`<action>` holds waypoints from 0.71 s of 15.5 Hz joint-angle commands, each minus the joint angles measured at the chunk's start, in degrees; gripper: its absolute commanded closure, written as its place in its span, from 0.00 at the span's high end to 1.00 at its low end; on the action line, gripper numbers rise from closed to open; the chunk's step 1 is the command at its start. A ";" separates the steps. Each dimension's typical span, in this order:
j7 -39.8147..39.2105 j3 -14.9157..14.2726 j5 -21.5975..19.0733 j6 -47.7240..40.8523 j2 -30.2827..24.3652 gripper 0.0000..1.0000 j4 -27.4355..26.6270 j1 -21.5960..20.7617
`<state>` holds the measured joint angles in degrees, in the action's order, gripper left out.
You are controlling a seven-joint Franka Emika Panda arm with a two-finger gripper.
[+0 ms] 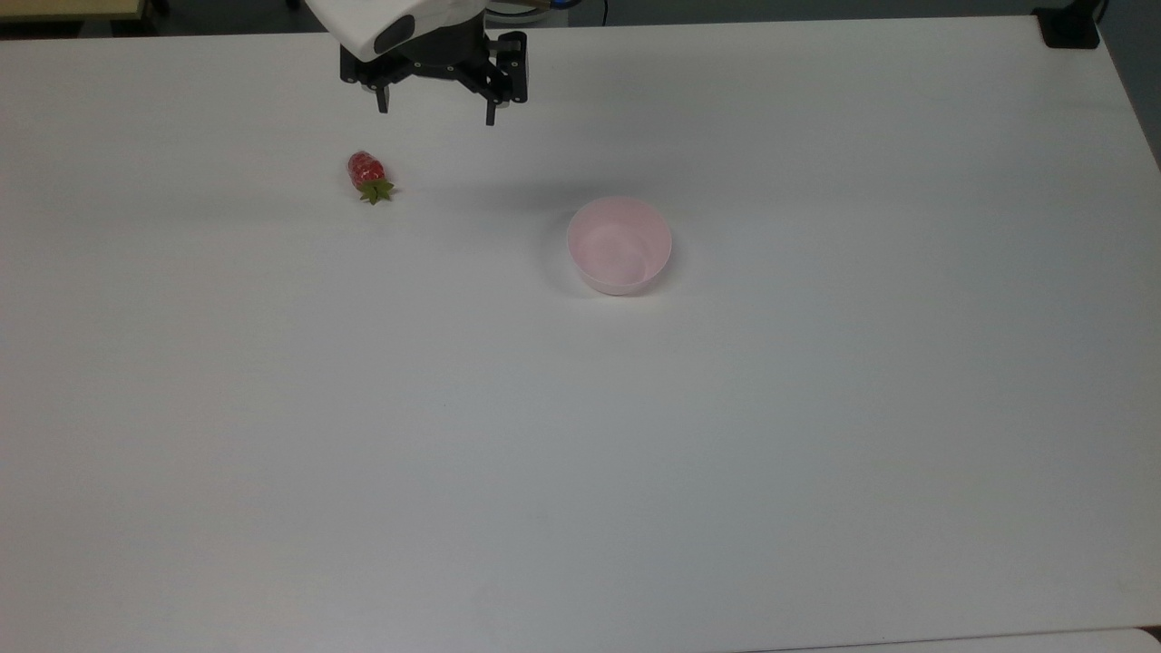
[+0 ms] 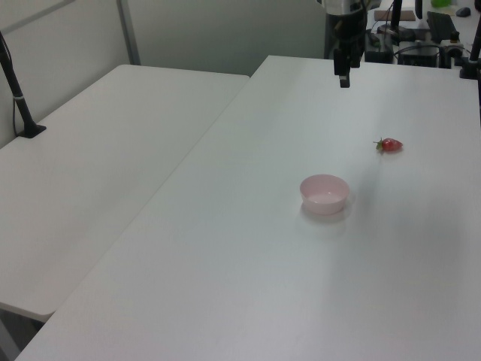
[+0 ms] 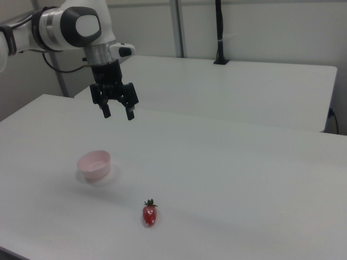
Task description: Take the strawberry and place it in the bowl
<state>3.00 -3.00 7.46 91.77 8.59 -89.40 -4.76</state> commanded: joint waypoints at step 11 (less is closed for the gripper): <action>-3.18 0.10 -1.22 1.83 -0.24 1.00 -0.07 0.54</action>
<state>1.57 -2.99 7.41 92.63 8.59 -89.28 -4.66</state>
